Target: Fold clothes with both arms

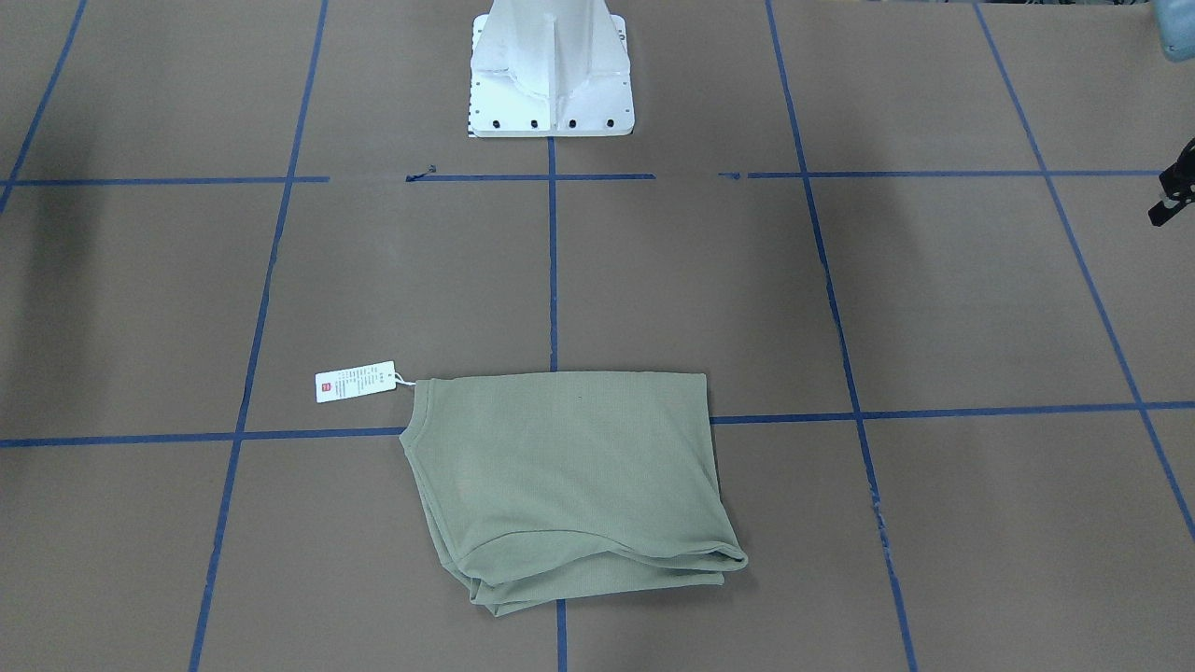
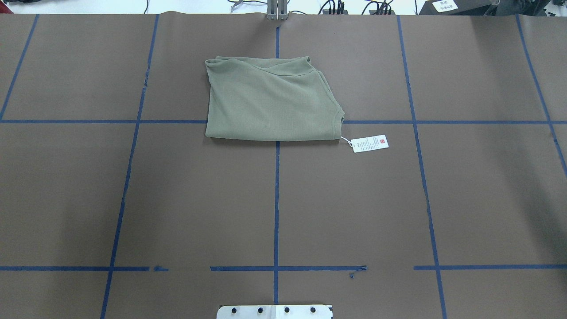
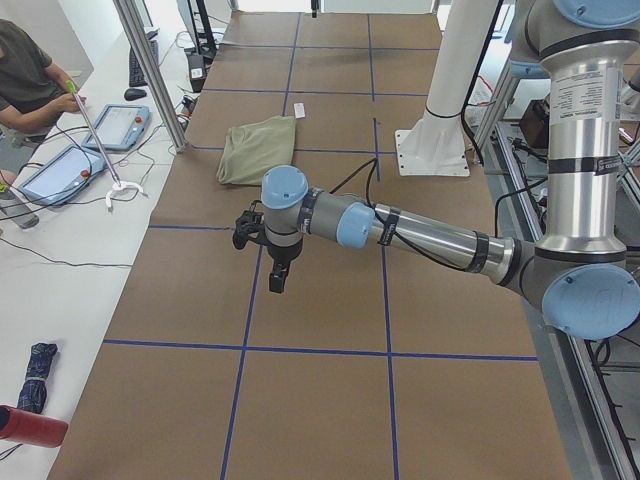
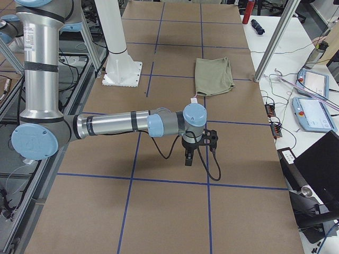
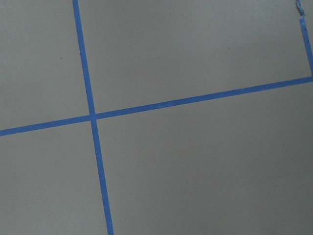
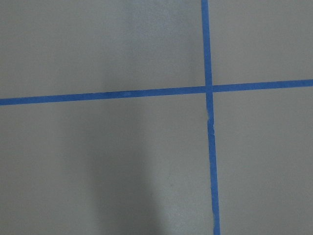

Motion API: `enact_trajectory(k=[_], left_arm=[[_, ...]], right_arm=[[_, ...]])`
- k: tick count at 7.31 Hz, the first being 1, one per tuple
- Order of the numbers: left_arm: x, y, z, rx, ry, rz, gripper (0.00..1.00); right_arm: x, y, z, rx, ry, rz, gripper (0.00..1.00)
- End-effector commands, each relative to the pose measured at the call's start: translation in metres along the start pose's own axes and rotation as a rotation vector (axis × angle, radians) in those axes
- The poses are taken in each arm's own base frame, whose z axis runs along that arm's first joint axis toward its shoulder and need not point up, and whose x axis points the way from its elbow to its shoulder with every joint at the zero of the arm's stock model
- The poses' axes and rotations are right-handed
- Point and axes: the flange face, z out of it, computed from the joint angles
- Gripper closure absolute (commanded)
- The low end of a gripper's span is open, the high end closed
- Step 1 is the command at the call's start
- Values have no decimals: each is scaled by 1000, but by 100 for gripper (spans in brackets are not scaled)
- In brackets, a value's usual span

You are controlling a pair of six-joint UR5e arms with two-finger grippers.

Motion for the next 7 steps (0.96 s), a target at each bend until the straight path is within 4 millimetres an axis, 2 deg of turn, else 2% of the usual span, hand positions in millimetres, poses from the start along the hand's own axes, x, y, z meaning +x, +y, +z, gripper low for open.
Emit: enact_trajectory(k=[1, 2, 4, 5, 7], left_arm=[[1, 0, -1, 1, 2, 1, 0], [-2, 1, 1, -4, -1, -4, 0], [-6, 2, 6, -14, -2, -14, 0], [-8, 5, 8, -19, -1, -19, 0], [-25, 5, 25, -53, -4, -53, 0]], right_arm=[[0, -1, 0, 2, 3, -1, 0], [-1, -1, -1, 3, 2, -1, 0], [-26, -26, -11, -35, 20, 21, 0], [-24, -25, -10, -47, 24, 31, 0], [-23, -23, -10, -48, 24, 33, 0]])
